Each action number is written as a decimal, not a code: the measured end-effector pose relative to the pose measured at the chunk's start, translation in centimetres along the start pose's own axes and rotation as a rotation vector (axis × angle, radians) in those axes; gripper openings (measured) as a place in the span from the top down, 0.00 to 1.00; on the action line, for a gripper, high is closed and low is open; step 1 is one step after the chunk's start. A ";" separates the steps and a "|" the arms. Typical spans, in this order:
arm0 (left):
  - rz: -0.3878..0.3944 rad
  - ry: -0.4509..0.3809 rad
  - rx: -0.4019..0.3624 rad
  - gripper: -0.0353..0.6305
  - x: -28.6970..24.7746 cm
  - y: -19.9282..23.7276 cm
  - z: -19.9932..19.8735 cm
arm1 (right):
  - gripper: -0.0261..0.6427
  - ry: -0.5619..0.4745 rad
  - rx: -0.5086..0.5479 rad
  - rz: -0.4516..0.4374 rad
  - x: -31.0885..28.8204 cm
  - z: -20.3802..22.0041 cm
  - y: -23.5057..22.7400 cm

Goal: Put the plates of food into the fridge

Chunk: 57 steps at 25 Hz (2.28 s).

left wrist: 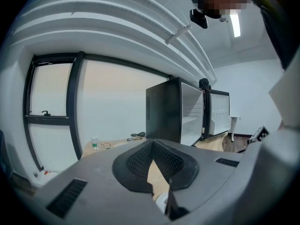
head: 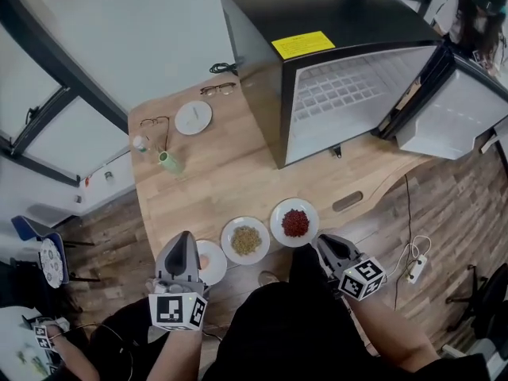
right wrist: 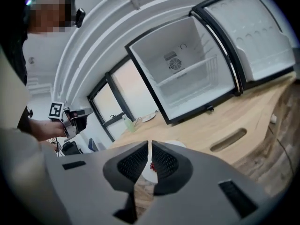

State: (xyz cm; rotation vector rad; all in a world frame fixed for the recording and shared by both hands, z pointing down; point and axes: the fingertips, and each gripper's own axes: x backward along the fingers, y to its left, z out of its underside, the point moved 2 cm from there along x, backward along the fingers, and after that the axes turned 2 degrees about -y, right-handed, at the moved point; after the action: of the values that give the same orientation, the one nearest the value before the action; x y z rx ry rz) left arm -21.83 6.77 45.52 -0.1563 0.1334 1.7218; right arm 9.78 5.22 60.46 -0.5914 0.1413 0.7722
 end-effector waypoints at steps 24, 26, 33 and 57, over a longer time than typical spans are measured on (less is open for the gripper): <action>0.003 0.085 -0.069 0.94 0.1 -0.2 0.3 | 0.70 0.073 -0.613 0.062 -5.0 9.7 -4.9; 0.001 0.085 -0.074 0.94 -0.1 0.0 0.1 | 0.76 0.071 -0.632 0.068 -5.2 9.7 -4.9; -0.002 0.089 -0.066 0.94 -1.1 0.3 0.1 | 0.91 -0.005 -0.711 0.018 -5.4 7.6 -4.6; 0.034 0.015 -0.043 0.94 -7.3 -0.5 -2.9 | 0.91 -0.213 -0.749 -0.040 -3.6 -5.3 -6.9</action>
State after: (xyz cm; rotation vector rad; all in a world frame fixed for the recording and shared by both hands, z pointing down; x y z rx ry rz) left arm -20.12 -0.79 43.95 -0.2003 0.1107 1.7581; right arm 12.43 -3.81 60.41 -1.2071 -0.3743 0.8381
